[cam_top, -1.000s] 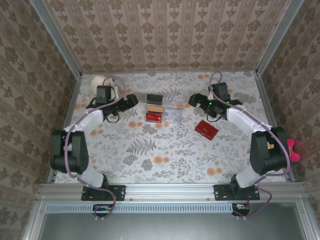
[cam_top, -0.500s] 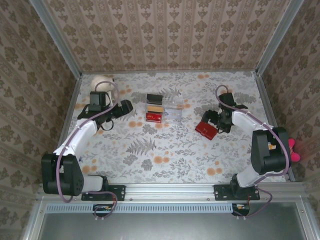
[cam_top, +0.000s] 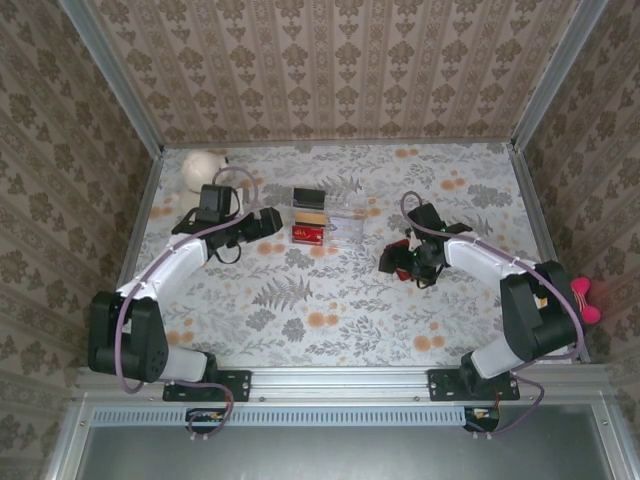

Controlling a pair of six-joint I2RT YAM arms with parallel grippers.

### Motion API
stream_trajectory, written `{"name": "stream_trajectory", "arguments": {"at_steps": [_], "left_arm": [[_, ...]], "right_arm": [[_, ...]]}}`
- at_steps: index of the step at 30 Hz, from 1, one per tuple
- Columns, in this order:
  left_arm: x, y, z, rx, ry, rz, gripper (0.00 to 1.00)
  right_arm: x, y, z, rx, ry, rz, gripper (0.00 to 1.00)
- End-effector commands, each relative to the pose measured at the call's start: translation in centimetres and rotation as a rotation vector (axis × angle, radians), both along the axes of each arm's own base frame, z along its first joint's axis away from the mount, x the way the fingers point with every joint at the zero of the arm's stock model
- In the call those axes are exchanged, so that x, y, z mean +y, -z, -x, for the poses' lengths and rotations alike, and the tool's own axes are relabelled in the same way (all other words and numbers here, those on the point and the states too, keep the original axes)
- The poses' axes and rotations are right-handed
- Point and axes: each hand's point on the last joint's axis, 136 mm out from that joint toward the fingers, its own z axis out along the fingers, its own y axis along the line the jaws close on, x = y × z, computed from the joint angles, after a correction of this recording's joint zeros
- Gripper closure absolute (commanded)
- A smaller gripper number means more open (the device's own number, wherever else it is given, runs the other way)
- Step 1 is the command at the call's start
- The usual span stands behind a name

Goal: Take the credit cards out of the card holder

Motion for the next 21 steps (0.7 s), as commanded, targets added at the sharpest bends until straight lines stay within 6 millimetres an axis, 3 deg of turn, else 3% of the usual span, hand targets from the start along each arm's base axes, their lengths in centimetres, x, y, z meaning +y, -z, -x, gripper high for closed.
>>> {"name": "stream_trajectory", "arguments": {"at_steps": [1, 4, 11, 13, 21], "left_arm": [[-0.4, -0.7, -0.7, -0.021, 0.002, 0.008, 0.0], [-0.5, -0.7, -0.7, -0.02, 0.002, 0.008, 0.0], [-1.0, -0.8, -0.6, -0.02, 0.01, 0.017, 0.0], [-1.3, -0.9, -0.5, -0.021, 0.015, 0.023, 0.0], [-2.3, -0.9, -0.8, -0.041, 0.033, 0.051, 0.0]], "right_arm": [[-1.7, -2.2, -0.7, -0.055, 0.047, 0.055, 0.15], [-3.5, -2.7, -2.4, -0.091, 0.074, 0.094, 0.15], [-3.9, -0.4, -6.9, -0.068, 0.016, 0.124, 0.19], [-3.4, 0.2, -7.2, -0.047, -0.025, 0.113, 0.25], [-3.0, 2.2, -6.2, 0.03, -0.087, 0.101, 0.21]]}}
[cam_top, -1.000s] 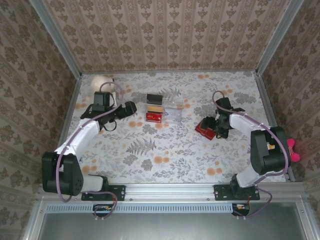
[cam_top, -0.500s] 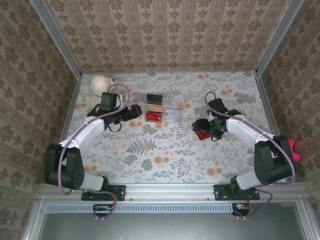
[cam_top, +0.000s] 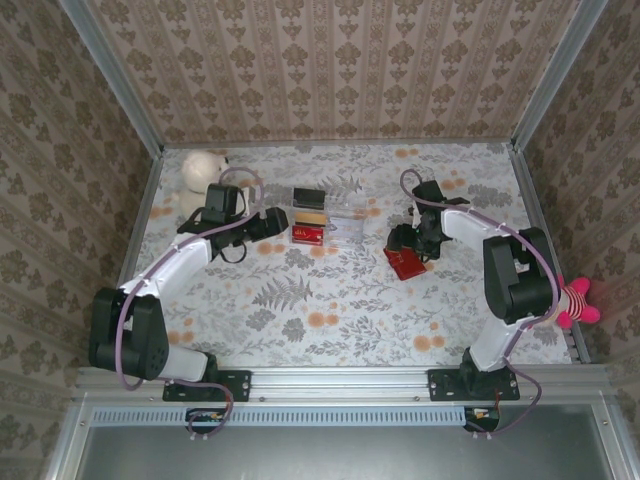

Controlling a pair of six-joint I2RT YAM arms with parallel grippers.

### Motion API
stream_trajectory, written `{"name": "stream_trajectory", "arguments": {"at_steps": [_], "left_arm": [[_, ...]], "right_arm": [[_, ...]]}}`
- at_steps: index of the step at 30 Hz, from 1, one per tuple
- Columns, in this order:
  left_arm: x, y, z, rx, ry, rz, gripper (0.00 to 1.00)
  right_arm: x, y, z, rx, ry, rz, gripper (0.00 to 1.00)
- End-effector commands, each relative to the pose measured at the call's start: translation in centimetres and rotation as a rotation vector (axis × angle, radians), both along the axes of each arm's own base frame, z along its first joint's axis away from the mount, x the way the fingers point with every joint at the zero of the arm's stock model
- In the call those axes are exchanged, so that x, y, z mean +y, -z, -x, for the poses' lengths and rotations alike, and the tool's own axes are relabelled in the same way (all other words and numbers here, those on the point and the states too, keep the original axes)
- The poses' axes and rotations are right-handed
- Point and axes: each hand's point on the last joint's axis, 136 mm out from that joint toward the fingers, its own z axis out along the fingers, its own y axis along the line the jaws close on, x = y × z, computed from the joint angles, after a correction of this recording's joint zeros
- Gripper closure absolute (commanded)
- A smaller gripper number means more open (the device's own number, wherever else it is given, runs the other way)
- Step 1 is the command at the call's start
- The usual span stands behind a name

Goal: Take the credit cards out of the card holder

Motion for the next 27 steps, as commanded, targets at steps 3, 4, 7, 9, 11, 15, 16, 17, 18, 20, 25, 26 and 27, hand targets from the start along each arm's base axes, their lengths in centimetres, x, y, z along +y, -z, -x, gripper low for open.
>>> {"name": "stream_trajectory", "arguments": {"at_steps": [3, 4, 7, 9, 11, 15, 16, 17, 18, 20, 25, 26, 27], "left_arm": [[-1.1, -0.4, -0.7, -0.011, 0.015, 0.034, 0.0], [-1.1, -0.3, -0.7, -0.01, 0.016, 0.034, 0.0], [-1.2, -0.2, -0.8, -0.004, 0.018, 0.033, 0.0], [-1.4, -0.2, -0.9, -0.004, 0.021, 0.033, 0.0], [-1.4, -0.2, -1.0, -0.003, 0.022, 0.035, 0.0], [-1.5, -0.3, -1.1, -0.007, 0.022, 0.036, 0.0], [-1.4, -0.1, -1.0, -0.002, 0.021, 0.033, 0.0], [-1.4, -0.1, -1.0, -0.001, 0.019, 0.034, 0.0], [-1.5, -0.1, -0.9, 0.0, 0.02, 0.034, 0.0], [-1.4, 0.0, -0.9, 0.002, 0.019, 0.034, 0.0], [-1.7, -0.2, -0.8, 0.002, 0.027, 0.043, 0.0], [-1.8, -0.1, -0.8, 0.004, 0.033, 0.046, 0.0], [-1.8, -0.2, -0.9, 0.004, 0.035, 0.048, 0.0]], "right_arm": [[0.8, 0.6, 1.6, 0.062, -0.039, -0.036, 0.19], [1.3, 0.4, 1.9, 0.063, -0.05, -0.058, 0.19], [2.7, -0.9, 2.5, 0.043, -0.077, -0.135, 0.19], [2.6, -1.8, 2.3, 0.015, -0.072, -0.138, 0.2], [1.3, -2.0, 1.8, -0.011, -0.039, -0.089, 0.2], [-1.2, -1.0, 1.2, -0.002, 0.015, 0.005, 0.2], [-1.1, -0.6, 1.2, 0.011, 0.008, 0.005, 0.2], [-0.9, -0.2, 1.4, 0.028, 0.001, -0.002, 0.21], [-0.7, 0.1, 1.5, 0.042, -0.004, -0.009, 0.22], [-0.3, 0.6, 1.9, 0.058, -0.02, -0.022, 0.24], [0.5, 1.0, 2.5, 0.062, -0.053, -0.06, 0.32], [0.5, 1.2, 2.6, 0.067, -0.054, -0.057, 0.35], [0.4, 1.4, 2.7, 0.076, -0.054, -0.057, 0.38]]}}
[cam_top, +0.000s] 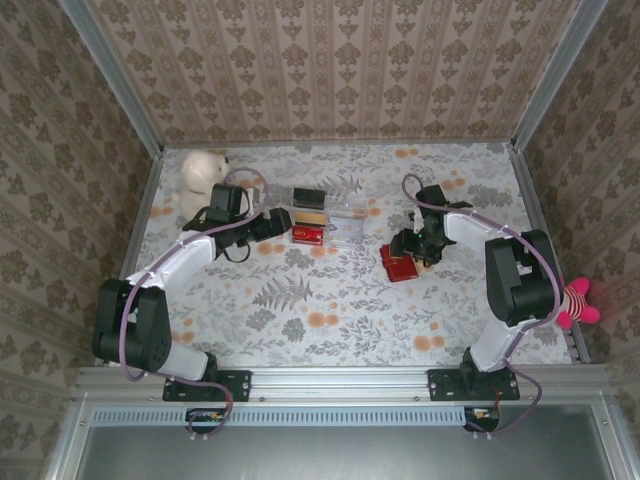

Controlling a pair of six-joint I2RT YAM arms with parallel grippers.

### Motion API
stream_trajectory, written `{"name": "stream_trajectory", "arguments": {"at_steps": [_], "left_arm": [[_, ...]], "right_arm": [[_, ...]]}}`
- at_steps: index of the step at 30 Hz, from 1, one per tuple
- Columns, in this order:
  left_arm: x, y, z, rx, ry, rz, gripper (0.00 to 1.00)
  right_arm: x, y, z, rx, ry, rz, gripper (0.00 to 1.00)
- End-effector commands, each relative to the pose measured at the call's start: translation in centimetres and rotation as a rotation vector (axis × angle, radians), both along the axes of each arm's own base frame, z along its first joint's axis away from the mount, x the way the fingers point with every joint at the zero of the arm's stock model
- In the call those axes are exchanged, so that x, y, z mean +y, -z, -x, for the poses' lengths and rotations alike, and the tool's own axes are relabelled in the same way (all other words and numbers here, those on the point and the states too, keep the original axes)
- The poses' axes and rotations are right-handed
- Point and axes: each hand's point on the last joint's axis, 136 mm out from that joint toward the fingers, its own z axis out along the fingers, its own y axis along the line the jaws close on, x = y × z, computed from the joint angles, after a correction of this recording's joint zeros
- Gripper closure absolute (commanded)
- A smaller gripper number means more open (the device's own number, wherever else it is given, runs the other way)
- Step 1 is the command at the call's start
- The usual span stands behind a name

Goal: Take the credit cards out of the card holder

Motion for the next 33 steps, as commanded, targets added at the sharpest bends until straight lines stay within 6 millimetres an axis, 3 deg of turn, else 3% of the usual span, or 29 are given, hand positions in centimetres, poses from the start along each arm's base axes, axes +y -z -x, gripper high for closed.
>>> {"name": "stream_trajectory", "arguments": {"at_steps": [1, 10, 16, 23, 33], "left_arm": [[-1.1, -1.3, -0.6, -0.019, 0.02, 0.037, 0.0], [-3.1, -1.2, 0.1, 0.015, 0.069, 0.08, 0.0], [-6.8, -0.4, 1.0, 0.064, 0.141, 0.125, 0.0], [-11.3, 0.8, 3.1, 0.125, 0.214, 0.2, 0.0], [-14.6, 2.8, 5.3, 0.214, 0.235, 0.312, 0.05]], "right_arm": [[0.4, 1.2, 1.3, 0.059, -0.033, -0.01, 0.39], [1.1, 1.7, 2.0, 0.106, -0.063, 0.002, 0.42], [2.8, 0.8, 2.5, 0.107, -0.082, -0.057, 0.64], [4.9, -1.0, 2.9, 0.058, -0.061, -0.155, 0.76], [8.6, -5.7, 2.7, -0.077, 0.001, -0.44, 0.86]]}}
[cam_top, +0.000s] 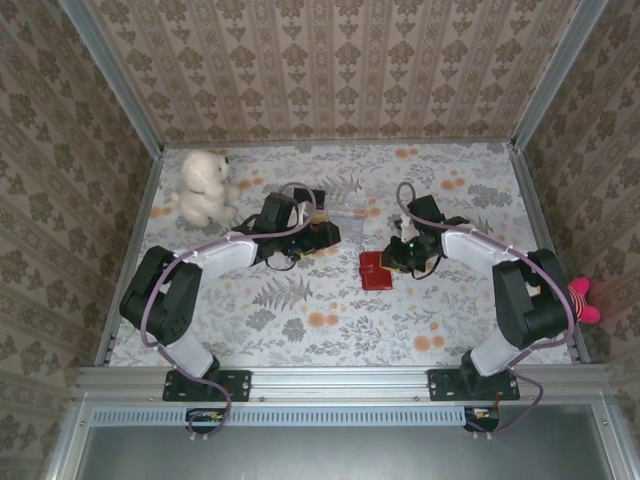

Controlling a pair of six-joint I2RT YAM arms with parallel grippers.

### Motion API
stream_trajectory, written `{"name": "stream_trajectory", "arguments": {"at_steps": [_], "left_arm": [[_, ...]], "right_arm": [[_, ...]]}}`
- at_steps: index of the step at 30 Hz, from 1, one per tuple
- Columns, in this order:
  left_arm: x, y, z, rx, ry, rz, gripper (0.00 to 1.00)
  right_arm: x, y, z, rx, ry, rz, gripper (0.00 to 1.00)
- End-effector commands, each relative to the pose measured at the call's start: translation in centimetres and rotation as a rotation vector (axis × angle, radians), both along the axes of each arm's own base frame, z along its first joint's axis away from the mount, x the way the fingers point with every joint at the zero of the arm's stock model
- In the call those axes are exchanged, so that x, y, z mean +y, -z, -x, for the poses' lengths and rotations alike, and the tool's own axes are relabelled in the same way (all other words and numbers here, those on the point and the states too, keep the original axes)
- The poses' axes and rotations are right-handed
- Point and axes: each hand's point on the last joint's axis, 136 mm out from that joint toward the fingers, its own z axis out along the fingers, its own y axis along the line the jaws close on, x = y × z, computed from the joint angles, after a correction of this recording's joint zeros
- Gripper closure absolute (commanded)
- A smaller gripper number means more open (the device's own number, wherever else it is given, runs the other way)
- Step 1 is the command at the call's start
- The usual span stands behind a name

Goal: Take the credit cards out of the card holder

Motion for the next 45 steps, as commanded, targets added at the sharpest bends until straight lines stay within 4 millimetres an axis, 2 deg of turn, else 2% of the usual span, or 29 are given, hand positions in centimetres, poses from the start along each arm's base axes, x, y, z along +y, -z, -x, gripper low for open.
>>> {"name": "stream_trajectory", "arguments": {"at_steps": [1, 4, 6, 9, 11, 14, 17, 24, 28, 39, 44, 45], "left_arm": [[-1.4, 0.1, 0.8, 0.04, 0.01, 0.063, 0.06], [-2.0, 0.4, 1.3, 0.06, 0.013, 0.085, 0.08], [-2.4, 0.8, 1.8, 0.075, 0.019, 0.094, 0.08], [-3.0, 1.4, 2.5, 0.088, 0.037, 0.076, 0.08], [-3.5, 2.1, 2.9, 0.098, 0.05, 0.046, 0.11], [-4.8, 2.4, 3.5, 0.109, 0.084, 0.035, 0.18], [-6.2, 3.0, 4.1, 0.127, 0.112, 0.025, 0.22], [-7.8, 4.5, 4.2, 0.176, 0.136, 0.01, 0.29], [-8.4, 5.4, 4.1, 0.203, 0.142, 0.009, 0.32], [-9.9, 6.2, 4.0, 0.218, 0.172, 0.029, 0.49], [-9.8, 6.0, 3.9, 0.204, 0.174, 0.037, 0.62], [-10.0, 5.7, 4.3, 0.211, 0.198, 0.057, 0.68]], "right_arm": [[2.2, -3.0, -0.6, -0.052, 0.033, -0.178, 0.86], [3.0, -4.3, -0.6, -0.07, 0.045, -0.261, 0.87], [2.7, -4.4, -0.6, -0.073, 0.052, -0.244, 0.86], [0.7, -2.5, -0.1, -0.041, 0.052, -0.044, 0.79], [-1.0, -0.5, 0.3, -0.002, 0.045, 0.126, 0.67], [-1.7, 1.6, 1.0, 0.075, 0.045, 0.206, 0.59], [-1.8, 2.7, 0.9, 0.098, 0.074, 0.212, 0.6], [-1.0, 4.0, 1.0, 0.135, 0.074, 0.174, 0.62], [-0.5, 4.3, 1.1, 0.144, 0.063, 0.145, 0.64], [1.5, 4.0, 1.4, 0.162, 0.029, 0.02, 0.66], [1.6, 3.5, 1.4, 0.154, 0.03, 0.003, 0.67], [1.7, 3.3, 1.3, 0.15, 0.03, -0.001, 0.67]]}}
